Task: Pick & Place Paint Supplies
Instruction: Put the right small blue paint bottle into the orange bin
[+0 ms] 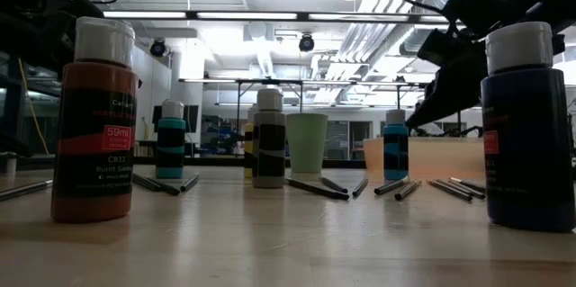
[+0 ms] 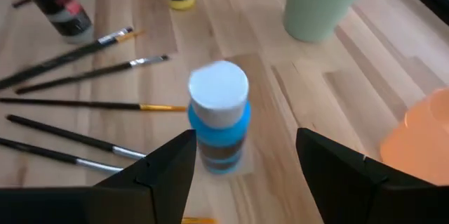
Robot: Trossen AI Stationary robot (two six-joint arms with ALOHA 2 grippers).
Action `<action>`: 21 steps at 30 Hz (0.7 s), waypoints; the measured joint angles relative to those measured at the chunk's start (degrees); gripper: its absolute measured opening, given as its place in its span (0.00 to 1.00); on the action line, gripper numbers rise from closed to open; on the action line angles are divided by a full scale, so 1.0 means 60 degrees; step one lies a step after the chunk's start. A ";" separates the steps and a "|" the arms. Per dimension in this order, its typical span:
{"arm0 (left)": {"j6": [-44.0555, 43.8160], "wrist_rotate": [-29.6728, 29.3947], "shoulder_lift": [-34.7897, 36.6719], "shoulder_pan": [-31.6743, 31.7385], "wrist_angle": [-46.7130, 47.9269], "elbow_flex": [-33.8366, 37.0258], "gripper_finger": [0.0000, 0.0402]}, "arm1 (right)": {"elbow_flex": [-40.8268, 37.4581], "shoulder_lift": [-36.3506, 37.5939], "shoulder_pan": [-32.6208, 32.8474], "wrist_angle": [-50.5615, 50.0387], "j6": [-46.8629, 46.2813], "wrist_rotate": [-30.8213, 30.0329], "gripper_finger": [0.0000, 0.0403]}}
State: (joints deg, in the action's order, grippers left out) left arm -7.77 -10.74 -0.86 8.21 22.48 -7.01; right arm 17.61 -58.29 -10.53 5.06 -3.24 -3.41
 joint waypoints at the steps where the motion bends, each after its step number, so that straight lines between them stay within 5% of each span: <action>1: -0.0002 0.0000 0.0000 0.0003 0.0000 0.0000 0.05 | 0.0000 0.0013 0.0033 0.0077 0.0001 0.0058 0.60; 21: -0.0003 0.0000 -0.0002 0.0002 0.0000 0.0000 0.05 | 0.0003 -0.1152 0.0077 0.1892 -0.0278 0.0358 0.58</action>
State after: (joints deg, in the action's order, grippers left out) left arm -7.79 -10.74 -0.88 8.22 22.48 -7.01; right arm 17.62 -65.20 -10.07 16.41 -4.91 -1.26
